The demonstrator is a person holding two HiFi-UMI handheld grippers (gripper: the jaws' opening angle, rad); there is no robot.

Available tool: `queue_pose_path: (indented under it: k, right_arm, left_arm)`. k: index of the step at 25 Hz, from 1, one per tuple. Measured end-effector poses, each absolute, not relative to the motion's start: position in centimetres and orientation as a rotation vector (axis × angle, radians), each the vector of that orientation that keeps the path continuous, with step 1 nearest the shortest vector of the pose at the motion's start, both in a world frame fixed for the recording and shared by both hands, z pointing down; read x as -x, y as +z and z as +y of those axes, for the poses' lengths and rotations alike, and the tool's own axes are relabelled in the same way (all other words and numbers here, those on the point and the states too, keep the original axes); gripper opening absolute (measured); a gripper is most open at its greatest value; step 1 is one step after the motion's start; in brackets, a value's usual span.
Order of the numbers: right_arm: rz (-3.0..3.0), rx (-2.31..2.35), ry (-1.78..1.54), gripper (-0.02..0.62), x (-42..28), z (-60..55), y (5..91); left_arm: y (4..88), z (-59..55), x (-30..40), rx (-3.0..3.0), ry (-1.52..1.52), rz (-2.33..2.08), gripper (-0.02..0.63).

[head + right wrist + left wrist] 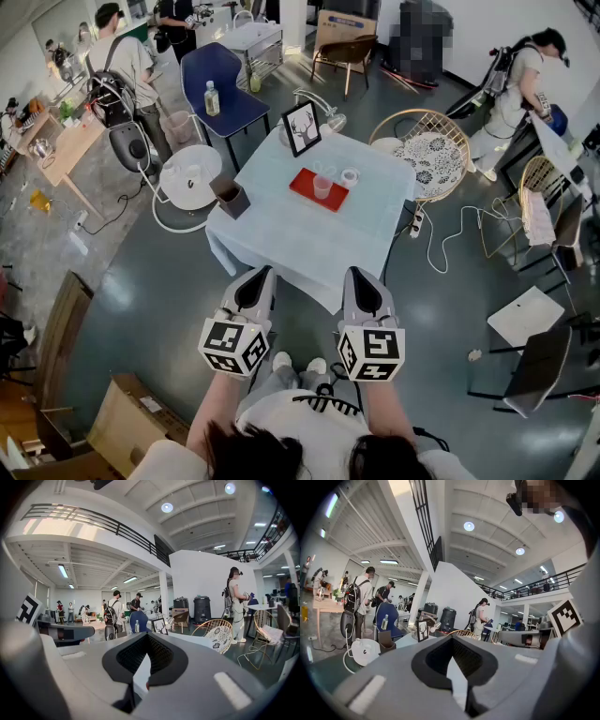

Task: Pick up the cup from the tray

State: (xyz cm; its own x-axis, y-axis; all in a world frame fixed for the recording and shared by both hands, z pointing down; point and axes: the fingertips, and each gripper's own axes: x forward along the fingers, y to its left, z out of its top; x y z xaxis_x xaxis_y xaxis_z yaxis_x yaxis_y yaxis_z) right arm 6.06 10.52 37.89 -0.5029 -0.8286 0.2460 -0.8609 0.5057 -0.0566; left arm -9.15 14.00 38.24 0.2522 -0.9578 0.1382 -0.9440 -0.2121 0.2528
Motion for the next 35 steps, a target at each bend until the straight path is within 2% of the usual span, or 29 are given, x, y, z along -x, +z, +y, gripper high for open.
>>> queue_pose_path:
  k: [24, 27, 29, 30, 35]
  right_arm:
    - [-2.601, -1.494, 0.283, 0.029, -6.4, 9.2, 37.5]
    - [-2.701, -1.434, 0.314, 0.076, -6.1, 9.4, 37.2]
    - [-2.740, -1.390, 0.330, 0.206, -5.9, 9.4, 37.2]
    - [-2.738, -1.387, 0.319, 0.235, -6.0, 9.3, 37.2]
    - [-2.715, -1.396, 0.233, 0.296, -6.9, 8.6, 37.2]
  left_arm:
    - [38.4, 13.0, 8.7, -2.247, -0.046, -1.762, 0.000]
    - [38.7, 12.8, 7.8, -2.268, -0.037, -1.719, 0.073]
    - [38.6, 12.6, 7.3, -2.280, -0.038, -1.695, 0.115]
    - [38.6, 12.5, 7.1, -2.283, -0.031, -1.689, 0.120]
    - [39.0, 11.7, 6.2, -2.289, 0.036, -1.677, 0.157]
